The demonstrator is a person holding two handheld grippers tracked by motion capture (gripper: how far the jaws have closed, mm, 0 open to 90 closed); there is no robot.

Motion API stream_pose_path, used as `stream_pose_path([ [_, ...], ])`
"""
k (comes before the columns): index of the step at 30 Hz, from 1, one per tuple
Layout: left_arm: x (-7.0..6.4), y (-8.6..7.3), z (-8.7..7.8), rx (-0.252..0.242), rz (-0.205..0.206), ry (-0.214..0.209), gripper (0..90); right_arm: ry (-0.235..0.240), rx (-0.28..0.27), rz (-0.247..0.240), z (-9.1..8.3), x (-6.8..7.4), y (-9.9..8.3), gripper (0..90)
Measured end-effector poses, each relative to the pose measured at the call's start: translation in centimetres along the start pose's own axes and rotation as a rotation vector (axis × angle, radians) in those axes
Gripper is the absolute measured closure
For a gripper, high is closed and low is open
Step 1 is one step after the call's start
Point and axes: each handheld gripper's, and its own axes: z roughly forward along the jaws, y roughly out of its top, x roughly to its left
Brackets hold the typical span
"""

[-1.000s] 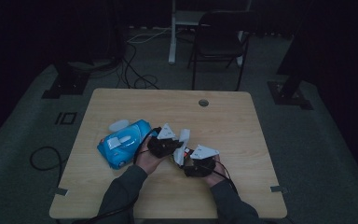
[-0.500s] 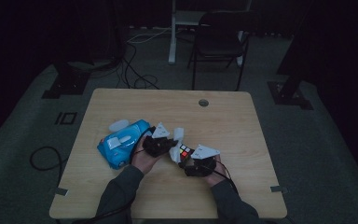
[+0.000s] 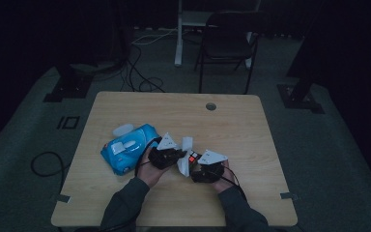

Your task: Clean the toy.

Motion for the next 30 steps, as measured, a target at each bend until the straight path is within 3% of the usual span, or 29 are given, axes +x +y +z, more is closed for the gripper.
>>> stream_pose_path([
  [11, -2.2, 0.3, 0.7, -0.006, 0.036, -0.070, 88.0, -0.008, 0.003, 0.001, 0.0, -0.1, 0.0, 34.4],
  [24, -2.8, 0.2, 0.0, -0.020, 0.052, -0.074, 88.0, -0.018, -0.013, 0.013, -0.4, -0.4, 0.0, 34.4],
  [30, -2.3, -0.3, -0.6, -0.019, 0.045, -0.053, 88.1, -0.019, -0.012, 0.010, -0.4, -0.4, 0.0, 34.4],
])
